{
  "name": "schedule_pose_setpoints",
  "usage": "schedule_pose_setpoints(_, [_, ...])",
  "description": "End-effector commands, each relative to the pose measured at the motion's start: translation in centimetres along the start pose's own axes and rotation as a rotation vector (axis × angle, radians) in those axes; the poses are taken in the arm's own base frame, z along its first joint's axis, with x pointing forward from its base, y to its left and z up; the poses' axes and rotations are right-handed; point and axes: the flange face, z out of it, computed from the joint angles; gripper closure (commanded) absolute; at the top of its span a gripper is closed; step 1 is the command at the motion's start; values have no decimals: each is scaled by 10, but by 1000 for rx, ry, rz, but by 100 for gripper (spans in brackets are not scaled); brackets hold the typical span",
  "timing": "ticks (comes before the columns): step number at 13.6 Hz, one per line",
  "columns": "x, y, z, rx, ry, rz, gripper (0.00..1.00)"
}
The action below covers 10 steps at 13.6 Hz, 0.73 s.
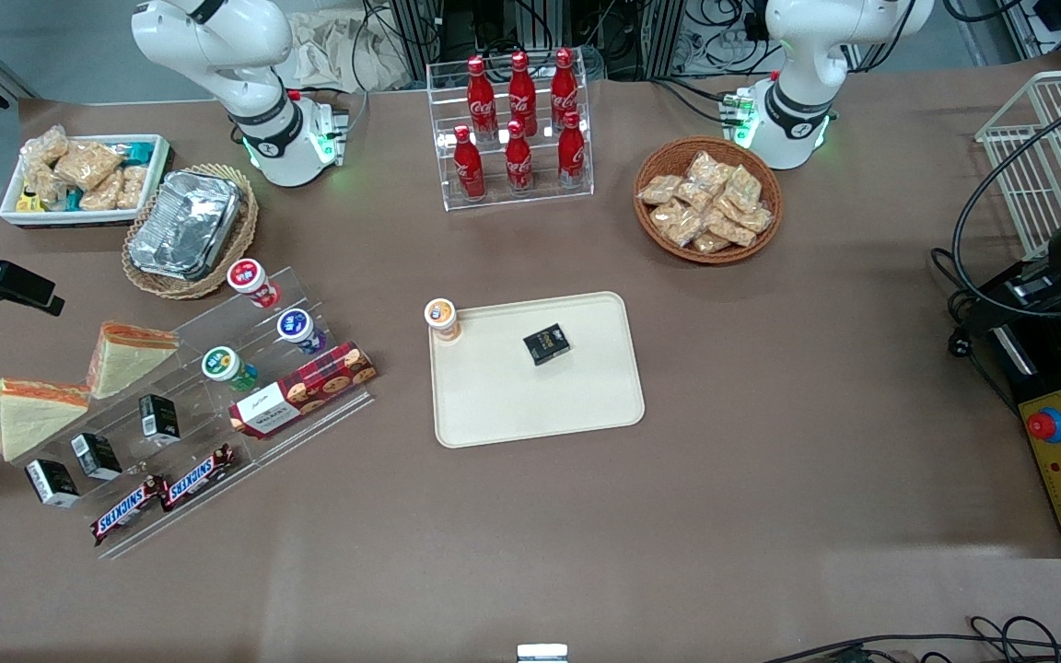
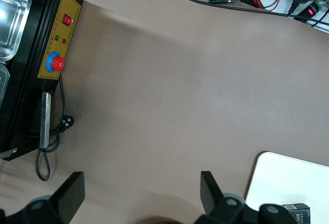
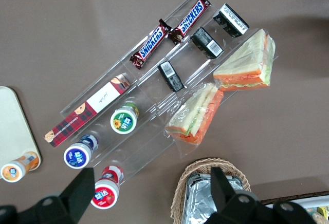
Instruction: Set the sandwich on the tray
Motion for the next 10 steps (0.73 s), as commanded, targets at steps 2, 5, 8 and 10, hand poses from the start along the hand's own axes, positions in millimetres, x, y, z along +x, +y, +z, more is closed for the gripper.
schedule_pose_setpoints(2, [2, 2, -5, 0, 19, 9, 0])
schedule_pose_setpoints(5, [4, 1, -5, -9, 26, 15, 0])
schedule_pose_setpoints(8, [2, 10, -9, -7, 31, 122, 1])
schedule_pose_setpoints(10, [1, 22, -11, -46, 34, 319, 1])
